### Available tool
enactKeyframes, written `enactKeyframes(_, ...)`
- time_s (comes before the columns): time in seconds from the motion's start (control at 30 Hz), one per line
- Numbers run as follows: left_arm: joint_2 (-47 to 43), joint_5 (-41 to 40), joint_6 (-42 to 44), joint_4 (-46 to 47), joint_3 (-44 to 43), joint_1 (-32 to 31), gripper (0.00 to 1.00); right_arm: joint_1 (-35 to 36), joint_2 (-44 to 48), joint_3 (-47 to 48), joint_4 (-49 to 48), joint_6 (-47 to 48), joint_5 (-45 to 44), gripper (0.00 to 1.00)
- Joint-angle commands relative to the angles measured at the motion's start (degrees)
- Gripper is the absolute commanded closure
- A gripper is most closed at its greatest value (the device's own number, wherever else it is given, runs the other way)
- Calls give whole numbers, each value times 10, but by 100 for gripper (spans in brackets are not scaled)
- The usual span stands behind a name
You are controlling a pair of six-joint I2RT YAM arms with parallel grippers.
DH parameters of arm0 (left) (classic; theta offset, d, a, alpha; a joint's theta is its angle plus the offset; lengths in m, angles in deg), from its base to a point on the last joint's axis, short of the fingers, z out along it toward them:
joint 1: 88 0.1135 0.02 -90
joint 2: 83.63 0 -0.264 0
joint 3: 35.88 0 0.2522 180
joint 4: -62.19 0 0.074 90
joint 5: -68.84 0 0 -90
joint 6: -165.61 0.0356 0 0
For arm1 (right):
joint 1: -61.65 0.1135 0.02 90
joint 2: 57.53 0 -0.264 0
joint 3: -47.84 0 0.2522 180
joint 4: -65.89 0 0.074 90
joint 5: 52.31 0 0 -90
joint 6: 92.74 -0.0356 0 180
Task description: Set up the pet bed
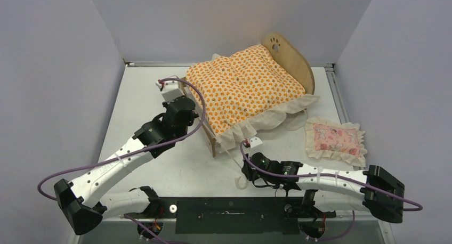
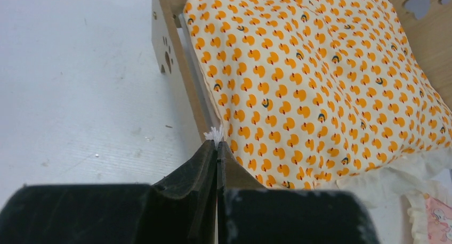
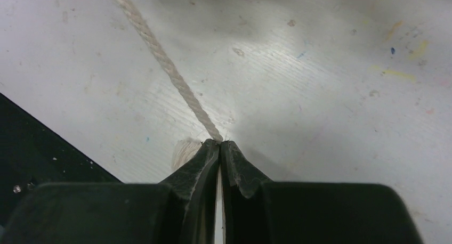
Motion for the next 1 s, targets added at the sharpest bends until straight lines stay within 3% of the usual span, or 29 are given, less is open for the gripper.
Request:
enactKeyframes(0.0,-43,-15,43,12,-4,32,100,6,-50,57,-51,7,12,95)
enactKeyframes(0.17,-37,1,59,27,-2,58,100,5,-116,89,-72,26,10,95)
enactKeyframes(0.33,-14,11,70,35,-16,88,100,5,-141,55,-71,26,16,95)
enactKeyframes(0.6,-5,36,75,40,-10,97,100,3,-43,38,75,5,12,95)
enactKeyframes(0.73,-1,32,86,43,-5,99,100,-13,-14,34,73,23,-1,95)
enactKeyframes(0.97,11,22,101,34,-25,105,100,-16,-126,113,23,82,8,95)
